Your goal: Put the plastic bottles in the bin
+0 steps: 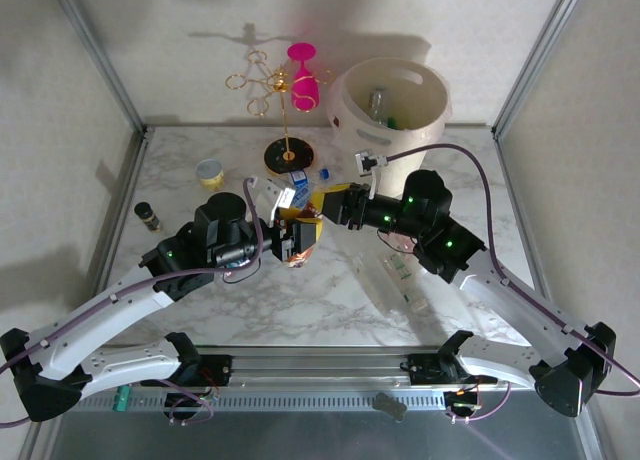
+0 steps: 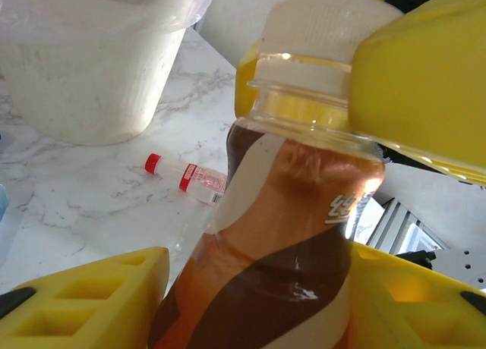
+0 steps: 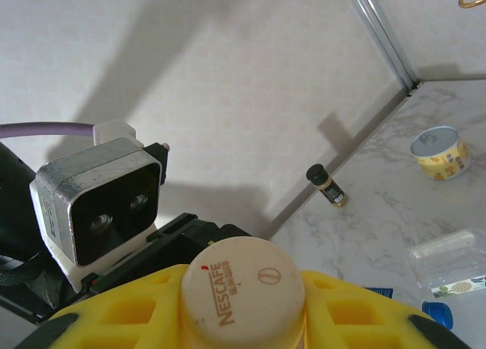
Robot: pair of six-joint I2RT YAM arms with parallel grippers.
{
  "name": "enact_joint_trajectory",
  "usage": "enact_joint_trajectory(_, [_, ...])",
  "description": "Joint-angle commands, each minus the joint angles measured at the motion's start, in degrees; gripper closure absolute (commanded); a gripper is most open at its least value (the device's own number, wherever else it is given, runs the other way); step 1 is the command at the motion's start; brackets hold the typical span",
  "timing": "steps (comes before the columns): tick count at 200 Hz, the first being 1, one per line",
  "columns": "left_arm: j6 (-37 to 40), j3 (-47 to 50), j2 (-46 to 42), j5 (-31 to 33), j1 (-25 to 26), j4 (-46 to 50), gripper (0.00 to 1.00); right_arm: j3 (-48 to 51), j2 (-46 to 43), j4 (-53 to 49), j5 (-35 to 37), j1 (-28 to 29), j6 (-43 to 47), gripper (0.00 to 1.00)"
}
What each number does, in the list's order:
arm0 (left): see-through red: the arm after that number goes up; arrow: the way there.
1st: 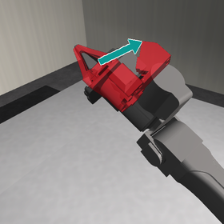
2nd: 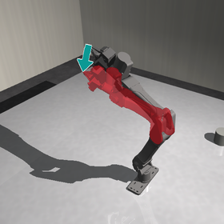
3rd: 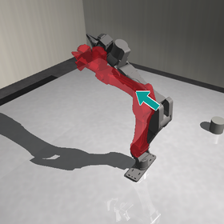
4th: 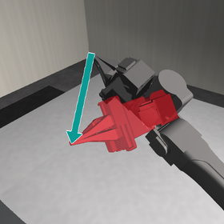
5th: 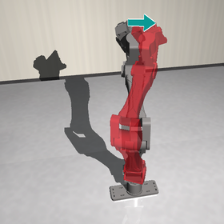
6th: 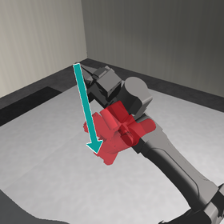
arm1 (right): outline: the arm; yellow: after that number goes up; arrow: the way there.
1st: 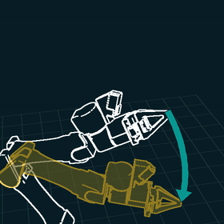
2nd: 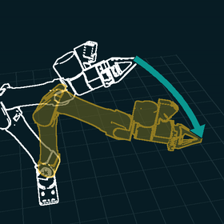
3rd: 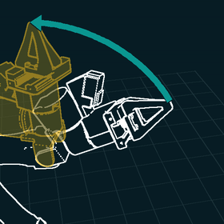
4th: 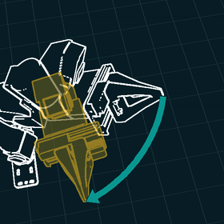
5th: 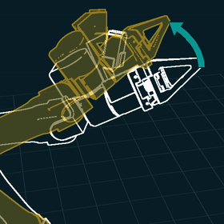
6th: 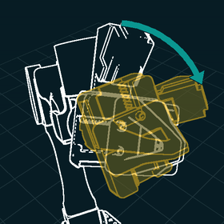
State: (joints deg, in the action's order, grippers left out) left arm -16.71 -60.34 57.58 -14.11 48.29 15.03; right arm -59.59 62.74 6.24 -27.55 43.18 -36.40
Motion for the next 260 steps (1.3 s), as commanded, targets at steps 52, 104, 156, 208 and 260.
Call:
enact_joint_trajectory(52, [0.1,-2.2,-2.4,5.3,0.6,-3.2,0.15,-4.7,-0.5,-6.6,11.8,0.6,4.9,0.79])
enact_joint_trajectory(104, [1.0,-1.0,-9.8,26.8,0.6,-4.1,0.13,-17.3,3.7,-16.8,25.6,-6.4,10.6,0.81])
enact_joint_trajectory(156, [2.4,3.2,-12.1,32.4,0.7,-3.9,0.13,-30.6,11.0,-17.6,29.7,-18.9,13.6,0.8])
enact_joint_trajectory(208, [-1.4,11.8,-11.1,33.0,0.7,-7.4,0.14,-45.1,23.2,-17.8,40.8,-24.0,17.2,0.8])
enact_joint_trajectory(260, [0.5,13.2,-8.7,32.1,0.6,-7.8,0.14,-61.7,39.2,-22.9,45.1,-25.4,20.9,0.8])
